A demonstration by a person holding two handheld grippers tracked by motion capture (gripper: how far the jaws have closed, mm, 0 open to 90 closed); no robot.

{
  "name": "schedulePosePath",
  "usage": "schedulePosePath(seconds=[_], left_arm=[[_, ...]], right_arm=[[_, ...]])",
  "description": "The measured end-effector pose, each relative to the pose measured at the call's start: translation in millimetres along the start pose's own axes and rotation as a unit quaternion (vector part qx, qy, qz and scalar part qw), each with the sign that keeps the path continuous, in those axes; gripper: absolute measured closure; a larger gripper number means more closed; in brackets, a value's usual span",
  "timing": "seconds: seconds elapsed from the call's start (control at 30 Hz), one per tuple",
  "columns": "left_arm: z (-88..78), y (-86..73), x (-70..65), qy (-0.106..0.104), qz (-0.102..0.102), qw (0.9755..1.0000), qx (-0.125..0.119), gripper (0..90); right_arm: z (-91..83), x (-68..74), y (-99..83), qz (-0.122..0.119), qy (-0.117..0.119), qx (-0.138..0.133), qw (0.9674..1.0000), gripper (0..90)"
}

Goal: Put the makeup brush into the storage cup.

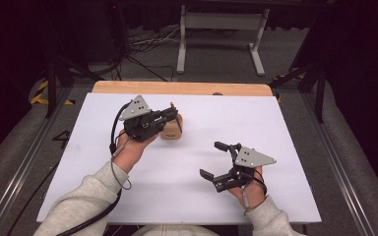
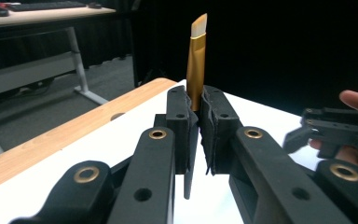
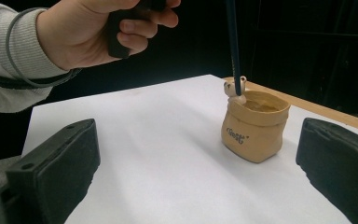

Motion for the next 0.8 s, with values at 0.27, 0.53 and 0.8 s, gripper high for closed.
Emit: schedulePosePath(seconds=[0.27, 0.53, 0.8], left_arm=[[5.3, 0.5, 10.3, 0.024, -0.010, 0.9997, 0.003, 82.1], [11.2, 2.9, 15.6, 0.041, -0.015, 0.9990, 0.003, 82.1], [17.6, 2.6, 20.5, 0.063, -0.021, 0.9977, 0.011, 82.1]], right_arm=[[-2.2, -2.0, -1.2, 0.002, -0.008, 0.004, 1.0000, 0.0], [-5.6, -3.8, -0.6, 0.006, -0.011, -0.001, 0.9999, 0.0], [-4.4, -2.5, 0.4, 0.008, -0.009, -0.004, 0.9999, 0.0]])
Point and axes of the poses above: each handheld gripper's, and its own axes: z roughly forward along the jaws, y roughly out of its top, x roughly to its left, the point moved 3 cm from there along z, roughly forward along the jaws, and after that the axes turned 12 degrees about z, right-handed, at the moved point
